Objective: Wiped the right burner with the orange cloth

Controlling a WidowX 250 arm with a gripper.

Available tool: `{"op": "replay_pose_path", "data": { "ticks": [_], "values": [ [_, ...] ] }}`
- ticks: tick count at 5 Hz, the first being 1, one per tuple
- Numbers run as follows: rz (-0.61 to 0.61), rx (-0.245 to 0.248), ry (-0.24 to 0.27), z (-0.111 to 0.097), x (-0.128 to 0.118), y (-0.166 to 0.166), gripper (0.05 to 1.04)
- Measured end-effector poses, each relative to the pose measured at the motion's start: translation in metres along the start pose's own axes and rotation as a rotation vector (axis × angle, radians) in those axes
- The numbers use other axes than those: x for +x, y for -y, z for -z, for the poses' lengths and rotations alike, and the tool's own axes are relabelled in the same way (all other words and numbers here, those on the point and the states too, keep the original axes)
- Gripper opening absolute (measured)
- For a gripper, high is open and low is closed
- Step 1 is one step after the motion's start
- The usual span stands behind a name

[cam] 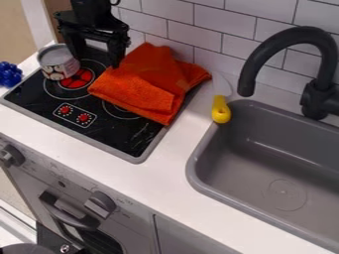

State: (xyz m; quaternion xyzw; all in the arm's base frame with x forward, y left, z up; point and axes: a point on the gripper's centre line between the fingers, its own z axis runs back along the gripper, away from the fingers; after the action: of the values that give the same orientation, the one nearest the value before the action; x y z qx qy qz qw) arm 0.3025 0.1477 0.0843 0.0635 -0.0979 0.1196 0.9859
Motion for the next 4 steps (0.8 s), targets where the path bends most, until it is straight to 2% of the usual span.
{"op": "replay_pose_path", "data": {
  "ticks": [1,2,3,4],
  "values": [
    [-0.010,-0.006,-0.032,0.009,-0.005,0.002,0.999],
    [-0.119,0.013,-0.053,0.022,0.007,0.012,0.999],
    [-0.166,0.006,-0.012,0.032,0.018,0.020,0.969],
    [-0.185,-0.013,0.010,0.033,0.029,0.023,0.711]
  ]
}}
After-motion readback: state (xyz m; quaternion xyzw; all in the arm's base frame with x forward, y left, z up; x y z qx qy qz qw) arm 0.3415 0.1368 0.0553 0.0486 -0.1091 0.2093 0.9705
